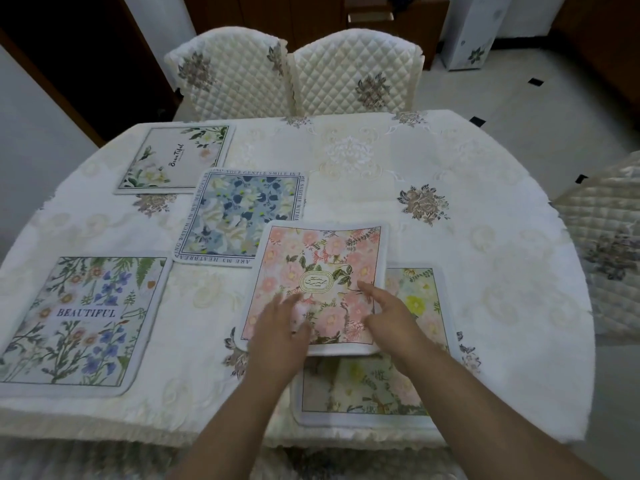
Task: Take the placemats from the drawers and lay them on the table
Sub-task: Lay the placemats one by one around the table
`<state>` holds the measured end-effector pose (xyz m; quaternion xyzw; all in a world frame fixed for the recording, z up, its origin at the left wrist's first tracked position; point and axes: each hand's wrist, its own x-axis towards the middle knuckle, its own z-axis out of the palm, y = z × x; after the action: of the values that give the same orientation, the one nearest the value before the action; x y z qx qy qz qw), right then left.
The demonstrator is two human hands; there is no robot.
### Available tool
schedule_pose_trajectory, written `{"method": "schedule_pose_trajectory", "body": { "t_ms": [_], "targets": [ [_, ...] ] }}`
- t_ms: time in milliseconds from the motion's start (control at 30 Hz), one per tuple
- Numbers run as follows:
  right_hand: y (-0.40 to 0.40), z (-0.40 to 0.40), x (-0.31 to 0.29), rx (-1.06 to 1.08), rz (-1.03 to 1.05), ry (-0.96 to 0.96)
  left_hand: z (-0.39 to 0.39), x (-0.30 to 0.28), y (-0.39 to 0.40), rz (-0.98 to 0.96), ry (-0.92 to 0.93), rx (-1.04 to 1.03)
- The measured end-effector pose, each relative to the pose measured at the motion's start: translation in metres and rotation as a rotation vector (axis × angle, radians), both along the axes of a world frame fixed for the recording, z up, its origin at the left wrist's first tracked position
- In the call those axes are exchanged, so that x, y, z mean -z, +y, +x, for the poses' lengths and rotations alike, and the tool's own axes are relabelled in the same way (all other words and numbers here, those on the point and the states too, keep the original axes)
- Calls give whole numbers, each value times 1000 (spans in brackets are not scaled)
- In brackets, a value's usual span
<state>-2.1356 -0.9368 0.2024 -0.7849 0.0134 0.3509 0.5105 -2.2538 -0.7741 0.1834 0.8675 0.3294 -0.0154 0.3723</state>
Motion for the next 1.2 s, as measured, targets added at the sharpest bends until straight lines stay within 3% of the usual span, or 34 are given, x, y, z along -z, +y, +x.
{"method": "schedule_pose_trajectory", "body": {
  "t_ms": [67,167,267,400,600,933,1200],
  "targets": [
    [-9,-3,-7,23,44,-3,-3,4,26,-125,164,-135],
    [-29,-7,-26,34,103,-27,-10,-14,39,-423,85,-316],
    [-56,-4,-51,40,169,-22,-19,-42,37,-657,19,-323],
    [-104,-5,-94,131,261,11,-22,-79,14,-816,-129,-240],
    [-172,-15,-149,256,355,-61,-7,-140,-35,-604,-235,103],
    [-266,-12,-164,332,309,-166,16,-184,-139,-450,-311,136],
    [-297,-19,-179,277,245,-237,12,-202,-170,-392,-330,119]
  ]
}}
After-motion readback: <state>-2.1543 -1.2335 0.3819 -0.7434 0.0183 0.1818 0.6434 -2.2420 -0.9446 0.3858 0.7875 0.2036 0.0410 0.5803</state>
